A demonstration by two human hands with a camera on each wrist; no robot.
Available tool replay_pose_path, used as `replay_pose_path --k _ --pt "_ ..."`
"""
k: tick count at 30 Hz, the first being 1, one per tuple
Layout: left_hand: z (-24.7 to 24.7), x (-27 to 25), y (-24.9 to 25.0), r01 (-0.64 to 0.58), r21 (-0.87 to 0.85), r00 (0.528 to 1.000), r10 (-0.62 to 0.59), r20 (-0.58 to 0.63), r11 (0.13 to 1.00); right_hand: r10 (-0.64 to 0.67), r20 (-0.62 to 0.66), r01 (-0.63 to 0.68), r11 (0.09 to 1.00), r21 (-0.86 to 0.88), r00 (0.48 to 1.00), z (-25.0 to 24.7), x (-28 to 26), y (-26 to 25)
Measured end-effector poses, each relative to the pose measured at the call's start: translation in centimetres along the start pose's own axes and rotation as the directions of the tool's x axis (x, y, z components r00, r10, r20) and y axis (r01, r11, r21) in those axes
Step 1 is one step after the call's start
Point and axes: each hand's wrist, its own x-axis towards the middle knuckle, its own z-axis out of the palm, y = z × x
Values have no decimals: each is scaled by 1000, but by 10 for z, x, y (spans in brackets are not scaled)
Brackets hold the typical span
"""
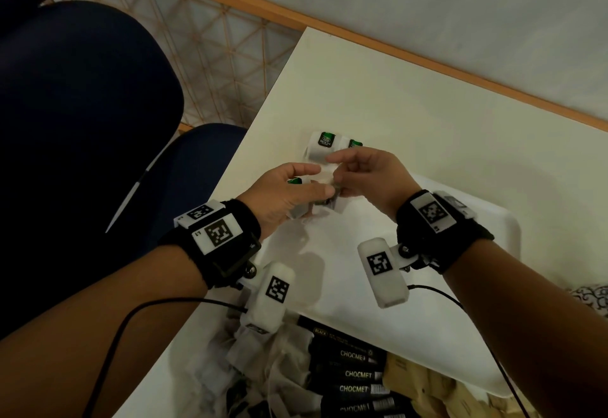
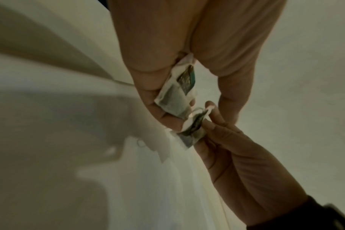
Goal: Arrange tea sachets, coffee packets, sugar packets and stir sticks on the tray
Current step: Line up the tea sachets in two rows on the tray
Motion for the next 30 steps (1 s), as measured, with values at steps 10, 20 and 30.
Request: replay_pose_path --k 10,20,30 --pt "1 -1 -1 -15 57 997 19 -74 998 0 -48 1 1000 25 999 -3 -4 -4" --pt "-5 -1 0 -68 173 988 91 -127 983 -136 41 140 872 -469 990 -6 0 -11" --pt "-21 1 2 -87 -12 982 84 -166 996 -104 -116 67 956 -287 988 1 36 0"
